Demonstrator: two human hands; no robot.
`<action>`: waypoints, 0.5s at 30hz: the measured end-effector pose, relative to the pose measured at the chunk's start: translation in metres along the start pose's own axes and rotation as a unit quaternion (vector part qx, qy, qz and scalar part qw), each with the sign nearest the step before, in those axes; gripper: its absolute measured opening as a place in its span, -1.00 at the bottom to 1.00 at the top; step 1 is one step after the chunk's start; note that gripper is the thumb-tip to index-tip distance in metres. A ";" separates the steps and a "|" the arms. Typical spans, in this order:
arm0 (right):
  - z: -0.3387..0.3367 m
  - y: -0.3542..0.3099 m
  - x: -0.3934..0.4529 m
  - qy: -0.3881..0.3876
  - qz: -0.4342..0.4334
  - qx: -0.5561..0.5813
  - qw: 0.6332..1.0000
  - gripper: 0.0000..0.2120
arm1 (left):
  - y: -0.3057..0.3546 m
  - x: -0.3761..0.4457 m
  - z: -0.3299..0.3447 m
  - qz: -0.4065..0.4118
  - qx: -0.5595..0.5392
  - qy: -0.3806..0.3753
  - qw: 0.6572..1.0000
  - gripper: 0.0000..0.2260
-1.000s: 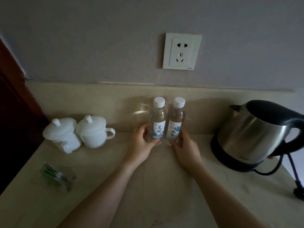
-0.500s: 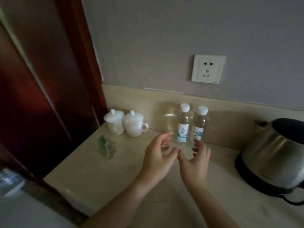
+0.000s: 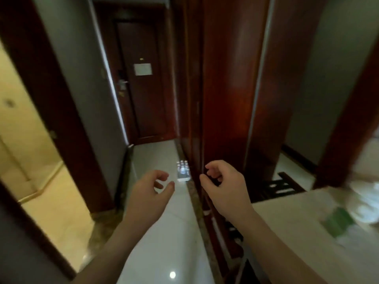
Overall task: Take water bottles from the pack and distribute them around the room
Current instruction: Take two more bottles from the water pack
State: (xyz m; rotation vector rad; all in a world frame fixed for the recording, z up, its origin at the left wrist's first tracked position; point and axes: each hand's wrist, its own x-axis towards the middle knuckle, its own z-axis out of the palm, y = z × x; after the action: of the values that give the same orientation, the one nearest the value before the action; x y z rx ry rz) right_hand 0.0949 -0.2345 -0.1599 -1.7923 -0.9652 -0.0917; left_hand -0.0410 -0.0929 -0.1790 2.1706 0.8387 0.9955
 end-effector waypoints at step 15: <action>0.179 0.016 0.169 -0.042 0.034 0.026 0.998 -0.78 | -0.126 0.185 -0.029 -0.021 0.003 -0.043 0.999 -0.81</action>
State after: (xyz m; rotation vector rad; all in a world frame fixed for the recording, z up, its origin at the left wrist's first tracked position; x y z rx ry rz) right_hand 0.1529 0.0049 -0.1708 -1.7904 -0.9571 0.0519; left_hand -0.0052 0.1298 -0.1767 2.1762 0.8442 0.8733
